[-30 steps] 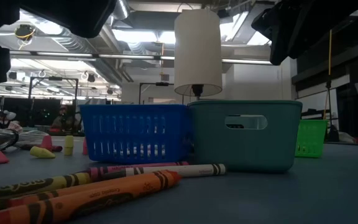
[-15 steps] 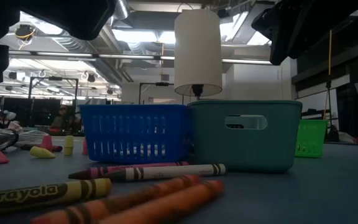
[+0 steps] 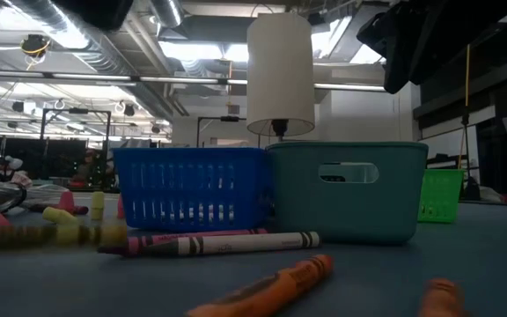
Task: Sort crayons
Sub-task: Put the yellow crayon into the green bin, then put the orange crayon into the black bin
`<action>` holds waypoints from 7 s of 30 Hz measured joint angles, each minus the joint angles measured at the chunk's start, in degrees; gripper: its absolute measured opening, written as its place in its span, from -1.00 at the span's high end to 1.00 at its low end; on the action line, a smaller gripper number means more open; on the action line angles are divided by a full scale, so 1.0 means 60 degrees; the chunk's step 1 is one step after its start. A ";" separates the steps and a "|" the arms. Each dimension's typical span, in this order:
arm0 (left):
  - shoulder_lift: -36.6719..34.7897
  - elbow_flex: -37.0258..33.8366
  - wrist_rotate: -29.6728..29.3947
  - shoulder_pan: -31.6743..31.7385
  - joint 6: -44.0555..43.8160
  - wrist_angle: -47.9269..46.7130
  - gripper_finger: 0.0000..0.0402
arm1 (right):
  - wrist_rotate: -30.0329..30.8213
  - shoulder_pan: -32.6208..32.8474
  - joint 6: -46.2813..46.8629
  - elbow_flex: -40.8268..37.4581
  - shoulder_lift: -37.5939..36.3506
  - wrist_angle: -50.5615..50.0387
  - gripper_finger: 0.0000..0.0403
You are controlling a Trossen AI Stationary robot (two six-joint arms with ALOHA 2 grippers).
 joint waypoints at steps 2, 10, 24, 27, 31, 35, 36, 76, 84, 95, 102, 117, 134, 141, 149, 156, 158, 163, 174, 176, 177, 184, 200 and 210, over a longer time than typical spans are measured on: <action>-0.0152 0.0011 -0.0002 0.0002 0.0000 0.0023 0.93 | 0.0000 0.0000 -0.0003 0.0000 0.0000 -0.0007 0.35; -0.0532 0.0018 0.0195 0.0018 0.0707 0.0171 0.93 | 0.0200 0.0000 -0.0022 0.0000 0.0000 -0.0601 0.35; -0.1079 0.0051 0.0428 0.0763 0.3154 0.0736 0.93 | 0.0226 0.0000 0.0020 -0.0004 0.0000 -0.1984 0.35; -0.1099 0.0051 0.0542 0.1025 0.3766 0.0934 0.93 | 0.0149 0.0000 0.0029 -0.0004 0.0000 -0.2424 0.35; -0.1102 0.0051 0.0564 0.1405 0.4573 0.1375 0.93 | 0.0181 -0.0004 0.0029 -0.0004 0.0000 -0.3212 0.35; -0.1105 0.0051 0.0651 0.1859 0.5582 0.1837 0.93 | 0.0229 0.0000 0.0033 -0.0004 -0.0036 -0.3853 0.35; -0.1105 0.0051 0.0672 0.1970 0.5819 0.1929 0.93 | 0.0233 0.0000 0.0033 -0.0004 -0.0079 -0.3922 0.35; -0.1105 0.0062 0.0528 0.6998 1.1010 0.7639 0.92 | -0.0860 0.0000 0.1148 -0.0004 -0.0841 -0.4945 0.35; -0.1105 0.0062 0.0044 0.6998 1.1051 0.7627 0.65 | -0.0856 0.0000 0.1144 -0.0004 -0.0838 -0.4715 0.35; -0.1107 0.0062 0.0009 0.6998 1.1731 0.7572 0.57 | -0.0856 0.0000 0.1141 -0.0004 -0.0838 -0.4422 0.35; -0.1848 0.0062 0.0394 0.6861 1.2010 0.6404 0.57 | -0.0856 0.0000 0.1108 -0.0004 -0.0838 -0.3861 0.35; -0.4419 0.0062 -0.2014 0.4091 1.1702 0.1727 0.57 | -0.0856 0.0000 0.1111 -0.0004 -0.0834 -0.2006 0.35; -0.4504 -0.1156 -0.4809 -0.0126 0.8352 0.1069 0.57 | -0.0780 0.1821 0.1000 0.0000 0.0264 0.1816 0.35; -0.4500 -0.2818 -0.4865 -0.0740 0.7672 0.2887 0.57 | -0.0747 0.2276 0.0998 0.0000 0.1074 0.1997 0.35; -0.4497 -0.4028 -0.4276 -0.0918 0.7672 0.4997 0.57 | -0.0842 0.2313 0.0993 0.0000 0.1740 0.3379 0.35; -0.4497 -0.4171 -0.4289 -0.0858 0.7696 0.5175 0.57 | -0.0844 0.2306 0.0571 0.0000 0.1825 0.3827 0.35; -0.4497 -0.4171 -0.4334 -0.0800 0.7741 0.5173 0.57 | -0.0834 0.2306 0.0521 0.0000 0.1825 0.3854 0.35; -0.4497 -0.4171 -0.4360 -0.0603 0.7745 0.5171 0.57 | -0.0823 0.2306 0.0521 0.0000 0.1825 0.4746 0.35; -0.4497 -0.4171 -0.4371 -0.0464 0.7743 0.5368 0.57 | 0.0575 0.2774 -0.0033 0.0000 0.2347 0.6435 0.35; -0.4497 -0.4171 -0.4367 -0.0474 0.7699 0.5485 0.57 | 0.0456 0.2776 -0.0034 0.0000 0.2669 0.6873 0.35; -0.4497 -0.4171 -0.4366 -0.0470 0.7677 0.5521 0.57 | 0.0408 0.2768 -0.0033 0.0000 0.2846 0.7110 0.35; -0.4498 -0.4171 -0.4364 -0.0466 0.7672 0.5664 0.57 | 0.0404 0.2739 -0.0057 0.1153 0.3784 0.5692 0.35; -0.4497 -0.4171 -0.4371 -0.0463 0.7672 0.5690 0.57 | -0.0040 0.2129 -0.1036 0.4018 0.5614 0.2457 0.35; -0.4497 -0.4171 -0.4371 -0.0463 0.7675 0.5693 0.57 | -0.0758 0.1858 -0.1039 0.4022 0.5734 0.2013 0.35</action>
